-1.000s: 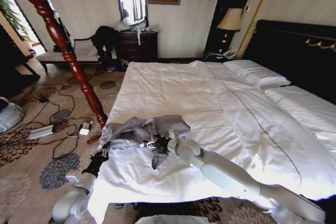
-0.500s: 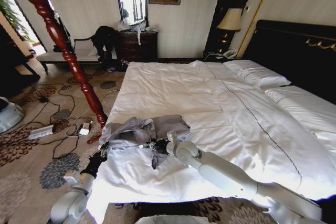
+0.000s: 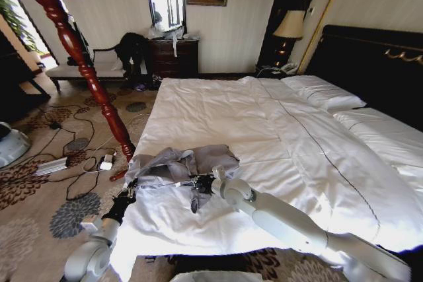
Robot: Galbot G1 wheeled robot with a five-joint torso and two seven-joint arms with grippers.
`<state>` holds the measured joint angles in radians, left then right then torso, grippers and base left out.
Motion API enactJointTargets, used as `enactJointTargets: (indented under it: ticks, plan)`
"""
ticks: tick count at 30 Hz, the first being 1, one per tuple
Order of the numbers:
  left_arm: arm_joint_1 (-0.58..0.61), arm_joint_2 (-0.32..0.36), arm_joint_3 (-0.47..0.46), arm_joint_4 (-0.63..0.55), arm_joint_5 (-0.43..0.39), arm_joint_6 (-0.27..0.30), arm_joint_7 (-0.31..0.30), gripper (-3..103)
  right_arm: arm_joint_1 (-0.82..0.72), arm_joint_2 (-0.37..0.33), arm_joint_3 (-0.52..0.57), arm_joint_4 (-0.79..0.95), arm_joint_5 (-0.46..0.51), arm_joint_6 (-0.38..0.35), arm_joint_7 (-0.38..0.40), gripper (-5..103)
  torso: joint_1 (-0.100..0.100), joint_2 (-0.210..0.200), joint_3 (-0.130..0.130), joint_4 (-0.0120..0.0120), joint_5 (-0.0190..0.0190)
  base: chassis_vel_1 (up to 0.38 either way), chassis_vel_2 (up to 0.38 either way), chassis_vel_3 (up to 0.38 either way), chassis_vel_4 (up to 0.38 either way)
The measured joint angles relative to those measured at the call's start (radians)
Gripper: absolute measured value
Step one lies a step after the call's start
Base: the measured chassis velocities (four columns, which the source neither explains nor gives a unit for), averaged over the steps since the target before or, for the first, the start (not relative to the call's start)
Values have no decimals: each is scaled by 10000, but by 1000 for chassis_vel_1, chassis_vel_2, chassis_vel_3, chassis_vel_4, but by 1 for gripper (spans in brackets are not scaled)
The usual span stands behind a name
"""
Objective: Pick up the clothes from the bed and hang them on the clothes hanger.
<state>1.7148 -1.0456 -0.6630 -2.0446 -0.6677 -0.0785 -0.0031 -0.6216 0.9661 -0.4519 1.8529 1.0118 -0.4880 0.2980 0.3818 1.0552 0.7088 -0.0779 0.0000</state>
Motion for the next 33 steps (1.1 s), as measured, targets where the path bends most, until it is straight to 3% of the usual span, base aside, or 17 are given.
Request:
enactJointTargets:
  ticks: [8, 13, 16, 17, 20, 21, 24, 27, 33]
  plan:
    - [-20, 96, 0, -204, 590, 165, -348, 0, -805, -245, 928, 480, -1288, 572, 114, 0, 0, 0, 0, -1, 0, 0, 0, 0, 0]
    - [-255, 523, 82, -1001, 611, 651, -946, 0, -1341, -651, 1880, 1283, -1961, 672, 92, 0, 0, 0, 0, 3, 1, 0, 0, 0, 0]
    - [-1056, 1204, 465, -1801, 190, 1388, -1803, 0, -1892, -1121, 2830, 2121, -2190, 671, 45, 0, -1, 0, 0, -1, 0, 0, 0, 0, 0]
    - [-1056, 1204, 465, -1801, 190, 1388, -1803, 0, -1892, -1121, 2830, 2121, -2190, 671, 45, 0, -1, 0, 0, -1, 0, 0, 0, 0, 0]
    - [-1981, 2301, 948, -1998, -310, 1828, -2289, 0, -2486, -1605, 4014, 2719, -2149, 664, -5, 0, -1, 0, 0, -4, 3, 0, 0, 0, 0]
    - [-1981, 2301, 948, -1998, -310, 1828, -2289, 0, -2486, -1605, 4014, 2719, -2149, 664, -5, 0, -1, 0, 0, -4, 3, 0, 0, 0, 0]
    - [-3045, 3474, 1452, -1781, -1016, 2027, -2697, 0, -2907, -2062, 5249, 3225, -1775, 647, -34, 0, -1, -1, 0, -1, 1, 0, 0, 0, 0]
    - [-3795, 3936, 1701, -1758, -1451, 2135, -2904, 0, -2949, -2318, 5794, 3521, -1449, 598, 0, 0, -1, 0, 1, -1, 1, 0, 0, 0, 0]
    - [-5696, 5203, 1932, -1737, -2674, 2369, -3141, 0, -2055, -2934, 6751, 4103, -164, 354, 521, 0, 0, -1, 1, 2, 0, 0, 0, 0, 0]
